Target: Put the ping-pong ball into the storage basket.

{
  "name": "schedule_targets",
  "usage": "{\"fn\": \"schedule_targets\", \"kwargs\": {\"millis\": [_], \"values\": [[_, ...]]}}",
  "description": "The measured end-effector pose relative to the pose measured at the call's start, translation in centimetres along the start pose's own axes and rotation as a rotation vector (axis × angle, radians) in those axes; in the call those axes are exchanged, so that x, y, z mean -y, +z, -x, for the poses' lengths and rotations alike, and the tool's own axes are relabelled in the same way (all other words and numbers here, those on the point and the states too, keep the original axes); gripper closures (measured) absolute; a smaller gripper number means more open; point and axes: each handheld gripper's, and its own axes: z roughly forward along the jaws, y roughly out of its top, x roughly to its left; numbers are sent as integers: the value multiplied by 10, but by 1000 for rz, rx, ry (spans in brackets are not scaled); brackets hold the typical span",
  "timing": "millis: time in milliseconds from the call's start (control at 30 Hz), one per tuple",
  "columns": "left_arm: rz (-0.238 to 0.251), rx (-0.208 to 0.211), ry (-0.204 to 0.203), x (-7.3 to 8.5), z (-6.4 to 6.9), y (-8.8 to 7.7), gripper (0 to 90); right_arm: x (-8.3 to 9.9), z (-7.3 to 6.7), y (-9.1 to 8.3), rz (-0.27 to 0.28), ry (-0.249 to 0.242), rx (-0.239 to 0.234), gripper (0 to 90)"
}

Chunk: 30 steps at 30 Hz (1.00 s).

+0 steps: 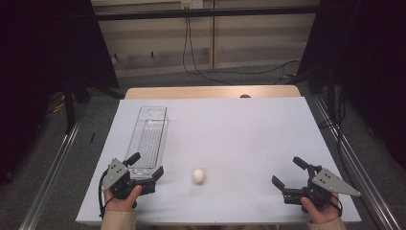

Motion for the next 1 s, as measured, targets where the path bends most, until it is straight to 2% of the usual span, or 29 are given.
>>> {"fn": "schedule_targets", "kwargs": {"millis": [1000], "values": [[-13, 32, -4, -6, 9, 12, 14, -1, -2, 2, 4, -7, -7, 10]]}}
